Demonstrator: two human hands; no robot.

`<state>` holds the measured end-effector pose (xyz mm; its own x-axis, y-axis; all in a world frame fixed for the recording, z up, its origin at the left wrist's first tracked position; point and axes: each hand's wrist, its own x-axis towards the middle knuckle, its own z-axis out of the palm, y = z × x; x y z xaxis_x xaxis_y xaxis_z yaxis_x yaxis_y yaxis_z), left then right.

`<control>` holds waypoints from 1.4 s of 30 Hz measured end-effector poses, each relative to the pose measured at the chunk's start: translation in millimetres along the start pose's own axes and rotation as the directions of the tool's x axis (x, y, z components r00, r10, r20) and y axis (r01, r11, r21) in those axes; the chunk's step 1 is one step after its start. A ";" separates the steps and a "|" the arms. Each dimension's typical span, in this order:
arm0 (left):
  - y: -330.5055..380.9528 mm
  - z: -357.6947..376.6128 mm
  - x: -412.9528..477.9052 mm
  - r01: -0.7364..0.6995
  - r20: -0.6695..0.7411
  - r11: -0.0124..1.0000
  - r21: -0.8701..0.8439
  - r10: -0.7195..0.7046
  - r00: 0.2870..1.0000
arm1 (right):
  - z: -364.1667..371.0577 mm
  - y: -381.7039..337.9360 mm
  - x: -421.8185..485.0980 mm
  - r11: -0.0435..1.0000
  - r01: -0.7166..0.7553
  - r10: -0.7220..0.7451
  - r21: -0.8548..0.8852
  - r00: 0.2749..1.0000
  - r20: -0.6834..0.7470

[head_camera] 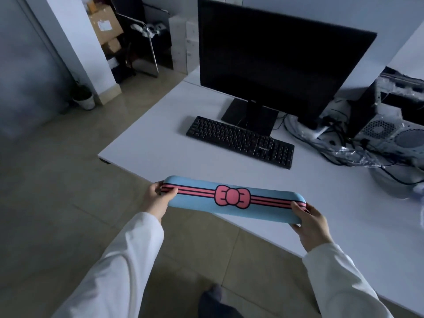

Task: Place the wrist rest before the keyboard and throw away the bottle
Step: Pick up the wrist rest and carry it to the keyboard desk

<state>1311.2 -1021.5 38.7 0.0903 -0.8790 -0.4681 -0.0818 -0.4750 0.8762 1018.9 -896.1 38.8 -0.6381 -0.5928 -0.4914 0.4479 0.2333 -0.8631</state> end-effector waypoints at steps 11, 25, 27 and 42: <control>34.1 55.8 78.5 -0.047 0.077 0.978 0.205 0.032 0.997 | 11.8 -0.1 49.6 0.997 -0.075 0.077 0.018 0.976 -0.203; 61.4 94.1 183.0 -0.147 0.346 0.877 0.457 -0.023 0.938 | 50.7 40.0 44.6 0.973 -0.180 0.227 0.144 0.858 -0.462; 60.2 94.9 192.6 -0.153 0.362 0.854 0.497 -0.044 0.931 | 56.8 48.4 39.9 0.970 -0.186 0.239 0.154 0.839 -0.490; 57.1 117.2 213.1 -0.222 0.389 0.715 0.663 -0.075 0.918 | 71.0 90.3 30.2 0.960 -0.273 0.239 0.054 0.708 -0.665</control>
<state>1209.4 -1240.8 -24.5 -0.2968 -0.7877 -0.5399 -0.7362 -0.1714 0.6547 1084.6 -947.7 -45.7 -0.7612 0.1485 -0.6313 0.6382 0.3449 -0.6883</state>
